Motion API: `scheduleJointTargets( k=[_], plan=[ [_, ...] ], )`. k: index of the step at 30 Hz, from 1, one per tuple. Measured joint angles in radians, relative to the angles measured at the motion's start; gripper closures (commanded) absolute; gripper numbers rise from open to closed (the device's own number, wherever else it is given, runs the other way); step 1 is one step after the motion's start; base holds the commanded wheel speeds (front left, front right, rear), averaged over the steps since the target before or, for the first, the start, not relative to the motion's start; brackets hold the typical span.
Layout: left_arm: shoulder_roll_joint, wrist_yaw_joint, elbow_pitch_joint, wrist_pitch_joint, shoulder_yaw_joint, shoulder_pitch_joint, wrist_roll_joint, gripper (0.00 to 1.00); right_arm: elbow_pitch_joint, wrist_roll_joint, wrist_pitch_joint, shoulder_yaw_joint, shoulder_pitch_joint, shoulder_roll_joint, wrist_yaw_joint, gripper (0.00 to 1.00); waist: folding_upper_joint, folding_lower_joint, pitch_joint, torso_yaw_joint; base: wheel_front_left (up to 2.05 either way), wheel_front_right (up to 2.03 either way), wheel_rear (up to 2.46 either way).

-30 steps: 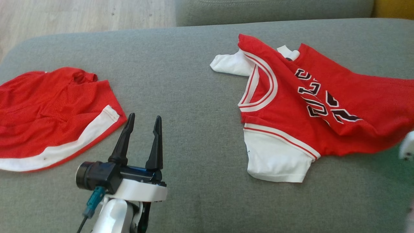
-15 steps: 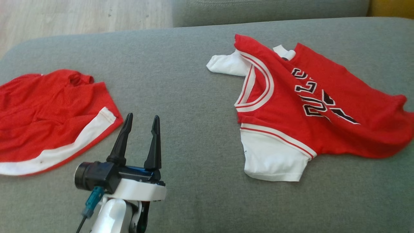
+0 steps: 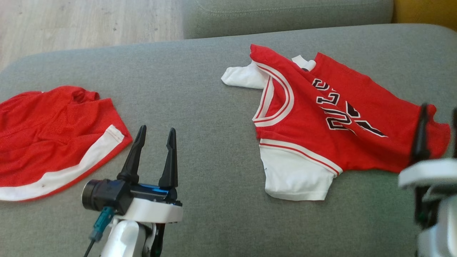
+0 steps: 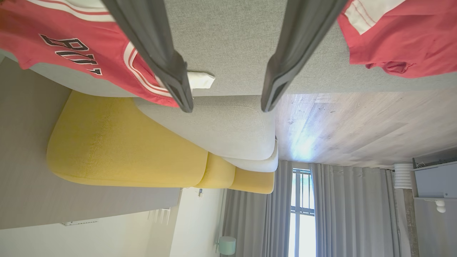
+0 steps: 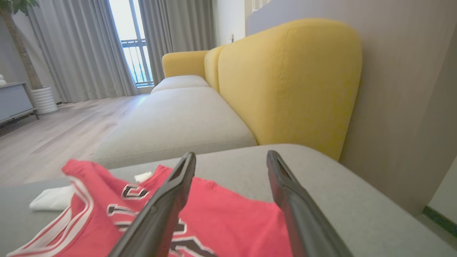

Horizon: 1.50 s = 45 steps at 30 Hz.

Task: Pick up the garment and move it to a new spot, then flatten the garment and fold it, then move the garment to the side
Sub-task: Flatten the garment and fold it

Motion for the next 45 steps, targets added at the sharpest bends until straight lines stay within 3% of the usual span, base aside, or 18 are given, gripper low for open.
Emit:
scheduleJointTargets(
  k=[8,13,17,24,30,37,38,39,45],
  plan=[
    [0.0,-0.004,-0.002,0.0,0.001,0.006,0.011,0.0,0.013,0.111,-0.035,0.12,0.113,0.001,0.0,0.0,0.0,0.0,-0.001,0.02,0.0,0.0,0.0],
    [0.0,-0.005,-0.005,0.0,0.001,0.006,0.011,0.0,-0.009,0.105,-0.035,0.178,0.102,0.0,0.0,0.0,0.0,0.0,0.017,0.048,0.0,0.0,0.0],
    [0.0,-0.004,-0.005,0.0,-0.01,0.002,0.005,0.0,0.0,0.081,0.016,0.314,0.051,-0.001,0.0,0.0,0.0,0.0,0.043,0.094,0.0,0.0,0.0],
    [0.0,0.006,-0.001,0.0,-0.044,-0.019,-0.012,0.0,0.155,0.009,0.092,0.492,-0.055,-0.003,0.0,0.0,0.0,0.0001,0.077,0.176,0.0,0.0,0.0],
    [0.0,0.016,0.001,0.0,-0.068,-0.024,-0.038,0.0,0.338,-0.037,0.111,0.473,-0.125,-0.005,0.0,0.0,0.0,0.0001,0.09,0.251,0.0,0.0,0.0],
    [0.0,0.023,0.001,0.0,-0.068,-0.023,-0.041,0.0,0.447,-0.072,0.139,0.398,-0.181,-0.007,0.0,0.0,0.0,0.0001,0.095,0.299,0.0,0.0,0.0],
    [0.0,0.023,0.001,0.0,-0.068,-0.023,-0.044,0.0,0.454,-0.072,0.139,0.399,-0.187,-0.007,0.0,0.76,0.0,0.0001,0.095,0.301,0.0,0.0,0.0],
    [0.0,0.023,0.001,0.0,-0.067,-0.023,-0.045,0.0,0.462,-0.072,0.138,0.402,-0.193,-0.007,0.0,1.0,0.0,0.0001,0.096,0.301,0.0,0.0,0.0],
    [0.0,0.024,0.0,0.0,-0.07,-0.023,-0.045,0.0,0.492,-0.004,0.118,0.441,-0.222,-0.014,0.0,1.0,0.0,0.0001,0.101,0.291,0.0,0.0,0.0]
  ],
)
